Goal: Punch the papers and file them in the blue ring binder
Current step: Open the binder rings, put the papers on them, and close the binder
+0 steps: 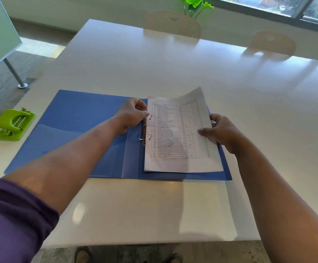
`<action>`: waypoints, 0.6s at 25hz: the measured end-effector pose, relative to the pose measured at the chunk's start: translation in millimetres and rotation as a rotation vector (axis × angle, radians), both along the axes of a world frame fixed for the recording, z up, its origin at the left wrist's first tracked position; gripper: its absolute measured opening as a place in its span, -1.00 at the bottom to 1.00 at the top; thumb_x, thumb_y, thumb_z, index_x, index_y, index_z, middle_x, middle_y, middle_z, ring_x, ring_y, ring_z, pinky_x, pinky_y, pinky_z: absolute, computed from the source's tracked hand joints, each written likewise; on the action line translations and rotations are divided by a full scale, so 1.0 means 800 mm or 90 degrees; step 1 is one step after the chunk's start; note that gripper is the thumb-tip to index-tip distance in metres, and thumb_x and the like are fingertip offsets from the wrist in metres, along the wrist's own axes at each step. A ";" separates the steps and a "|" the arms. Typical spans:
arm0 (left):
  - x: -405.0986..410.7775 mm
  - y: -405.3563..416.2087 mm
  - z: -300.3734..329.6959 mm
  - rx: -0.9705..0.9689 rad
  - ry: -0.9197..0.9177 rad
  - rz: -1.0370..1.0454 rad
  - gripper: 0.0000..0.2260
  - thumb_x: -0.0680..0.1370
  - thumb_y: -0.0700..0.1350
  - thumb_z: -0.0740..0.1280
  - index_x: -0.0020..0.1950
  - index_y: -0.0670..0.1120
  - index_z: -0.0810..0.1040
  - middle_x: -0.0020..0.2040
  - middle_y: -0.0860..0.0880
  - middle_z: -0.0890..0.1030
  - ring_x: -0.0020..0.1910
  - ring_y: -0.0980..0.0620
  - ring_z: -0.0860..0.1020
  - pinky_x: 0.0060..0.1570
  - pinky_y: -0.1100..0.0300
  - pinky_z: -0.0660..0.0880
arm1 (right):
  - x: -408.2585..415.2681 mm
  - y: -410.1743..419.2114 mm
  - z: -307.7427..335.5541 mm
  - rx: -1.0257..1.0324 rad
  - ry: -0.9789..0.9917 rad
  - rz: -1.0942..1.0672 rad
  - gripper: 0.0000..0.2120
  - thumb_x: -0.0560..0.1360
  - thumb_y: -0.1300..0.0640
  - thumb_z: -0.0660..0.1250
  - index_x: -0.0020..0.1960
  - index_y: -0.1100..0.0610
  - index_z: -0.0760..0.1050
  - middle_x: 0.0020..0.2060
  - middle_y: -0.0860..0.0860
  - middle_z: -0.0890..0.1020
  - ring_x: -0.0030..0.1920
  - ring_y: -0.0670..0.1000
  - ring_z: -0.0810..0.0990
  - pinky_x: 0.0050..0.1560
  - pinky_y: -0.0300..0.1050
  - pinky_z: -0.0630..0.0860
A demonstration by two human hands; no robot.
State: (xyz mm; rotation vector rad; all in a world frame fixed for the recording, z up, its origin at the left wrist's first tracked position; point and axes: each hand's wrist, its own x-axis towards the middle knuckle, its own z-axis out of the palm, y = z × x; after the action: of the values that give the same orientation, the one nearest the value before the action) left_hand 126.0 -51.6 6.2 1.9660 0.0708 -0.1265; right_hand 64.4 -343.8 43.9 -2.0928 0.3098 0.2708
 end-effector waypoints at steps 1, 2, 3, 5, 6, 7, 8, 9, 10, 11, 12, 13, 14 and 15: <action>-0.005 0.003 0.000 0.000 -0.016 -0.002 -0.85 0.55 -0.19 0.45 0.09 -0.07 0.57 -0.07 0.03 0.58 -0.07 0.07 0.55 -0.10 0.27 0.51 | 0.000 -0.001 -0.003 -0.006 -0.004 -0.016 -0.53 0.53 0.22 0.47 0.37 0.02 0.41 0.02 0.02 0.68 -0.09 0.00 0.69 -0.28 -0.12 0.60; -0.010 0.006 0.000 0.007 -0.033 -0.006 -0.85 0.56 -0.18 0.44 0.11 -0.07 0.57 -0.05 0.05 0.58 -0.06 0.09 0.56 -0.13 0.31 0.48 | 0.001 -0.002 -0.007 -0.020 -0.010 -0.033 -0.48 0.53 0.22 0.47 0.42 0.02 0.37 0.00 0.02 0.67 -0.08 0.01 0.69 -0.25 -0.11 0.59; -0.018 0.009 0.001 0.020 -0.052 -0.011 -0.85 0.57 -0.16 0.43 0.12 -0.05 0.56 -0.04 0.08 0.58 -0.06 0.13 0.56 -0.16 0.34 0.45 | 0.002 -0.004 -0.011 -0.042 -0.017 -0.047 -0.41 0.52 0.21 0.48 0.47 0.03 0.33 -0.01 0.03 0.66 -0.06 0.04 0.68 -0.19 -0.07 0.60; -0.031 0.018 0.000 0.064 -0.092 -0.015 -0.85 0.58 -0.13 0.41 0.14 -0.01 0.55 -0.01 0.10 0.59 -0.07 0.21 0.55 -0.15 0.34 0.43 | 0.005 -0.006 -0.021 -0.097 -0.024 -0.059 -0.26 0.48 0.17 0.52 0.55 0.03 0.25 0.00 0.03 0.64 0.03 0.08 0.66 -0.05 0.02 0.59; -0.036 0.024 -0.003 0.084 -0.111 -0.016 -0.85 0.58 -0.12 0.41 0.14 0.00 0.55 -0.01 0.07 0.59 -0.09 0.20 0.55 -0.12 0.30 0.44 | 0.006 -0.006 -0.026 -0.130 -0.023 -0.058 -0.23 0.47 0.14 0.53 0.57 0.03 0.23 0.02 0.02 0.64 0.07 0.09 0.65 -0.01 0.04 0.58; -0.040 0.031 -0.005 0.102 -0.125 -0.019 -0.85 0.58 -0.12 0.41 0.14 0.01 0.55 -0.01 0.03 0.60 -0.12 0.17 0.54 -0.09 0.25 0.45 | 0.007 -0.005 -0.031 -0.173 -0.022 -0.055 -0.22 0.45 0.12 0.53 0.57 0.04 0.24 0.07 0.02 0.64 0.11 0.10 0.63 0.04 0.06 0.58; -0.045 0.038 -0.008 0.121 -0.137 -0.027 -0.85 0.57 -0.12 0.41 0.13 0.02 0.56 -0.01 0.00 0.59 -0.15 0.15 0.53 -0.05 0.22 0.46 | 0.007 -0.003 -0.034 -0.234 -0.025 -0.047 -0.23 0.44 0.10 0.53 0.56 0.06 0.27 0.16 0.03 0.62 0.18 0.13 0.60 0.11 0.09 0.58; -0.050 0.044 -0.011 0.141 -0.147 -0.039 -0.84 0.57 -0.13 0.42 0.12 0.03 0.56 -0.02 -0.01 0.58 -0.17 0.14 0.52 -0.02 0.19 0.47 | 0.006 0.001 -0.036 -0.301 -0.041 -0.038 -0.26 0.43 0.09 0.51 0.55 0.08 0.30 0.26 0.06 0.58 0.26 0.15 0.56 0.20 0.10 0.54; -0.057 0.048 -0.013 0.164 -0.161 -0.056 -0.84 0.56 -0.14 0.42 0.11 0.02 0.56 -0.04 0.01 0.56 -0.17 0.14 0.50 0.01 0.16 0.48 | 0.004 0.009 -0.036 -0.349 -0.076 -0.028 -0.31 0.43 0.10 0.48 0.52 0.09 0.36 0.33 0.08 0.54 0.31 0.15 0.54 0.26 0.09 0.51; -0.064 0.051 -0.014 0.192 -0.176 -0.077 -0.86 0.55 -0.13 0.43 0.08 0.02 0.57 -0.07 0.05 0.56 -0.17 0.15 0.50 0.00 0.13 0.49 | 0.001 0.019 -0.035 -0.365 -0.129 -0.015 -0.38 0.43 0.11 0.46 0.47 0.11 0.42 0.34 0.09 0.54 0.29 0.14 0.54 0.27 0.07 0.49; -0.071 0.054 -0.014 0.223 -0.195 -0.105 -0.90 0.54 -0.10 0.43 0.03 0.00 0.59 -0.10 0.08 0.57 -0.16 0.13 0.52 -0.02 0.11 0.49 | -0.003 0.032 -0.033 -0.351 -0.187 0.002 -0.48 0.44 0.13 0.44 0.40 0.11 0.49 0.27 0.07 0.58 0.22 0.10 0.58 0.24 0.03 0.52; -0.079 0.055 -0.014 0.249 -0.212 -0.143 -0.92 0.53 -0.02 0.42 -0.03 0.00 0.61 -0.11 0.10 0.59 -0.13 0.09 0.55 -0.03 0.08 0.51 | -0.008 0.046 -0.029 -0.317 -0.234 0.024 -0.58 0.46 0.14 0.43 0.31 0.10 0.55 0.16 0.02 0.63 0.10 0.05 0.63 0.17 -0.02 0.56; -0.085 0.056 -0.012 0.268 -0.223 -0.186 -0.85 0.52 0.08 0.37 -0.09 0.02 0.61 -0.11 0.11 0.62 -0.09 0.07 0.58 -0.04 0.05 0.53 | -0.012 0.060 -0.025 -0.270 -0.259 0.055 -0.68 0.49 0.15 0.41 0.24 0.08 0.59 0.04 -0.05 0.65 -0.02 -0.02 0.65 0.08 -0.06 0.60; -0.091 0.057 -0.010 0.278 -0.228 -0.225 -0.78 0.51 0.17 0.32 -0.13 0.04 0.61 -0.09 0.13 0.63 -0.06 0.08 0.59 -0.02 0.04 0.54 | -0.017 0.074 -0.022 -0.224 -0.264 0.100 -0.75 0.51 0.16 0.40 0.18 0.06 0.61 -0.05 -0.11 0.65 -0.11 -0.08 0.65 0.00 -0.10 0.62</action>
State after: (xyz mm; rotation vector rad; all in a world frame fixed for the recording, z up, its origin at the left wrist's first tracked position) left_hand 53.3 -5.9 -1.9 2.3915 -0.5241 0.0153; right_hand 50.9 -284.3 26.2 -2.4589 -0.0623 -0.1401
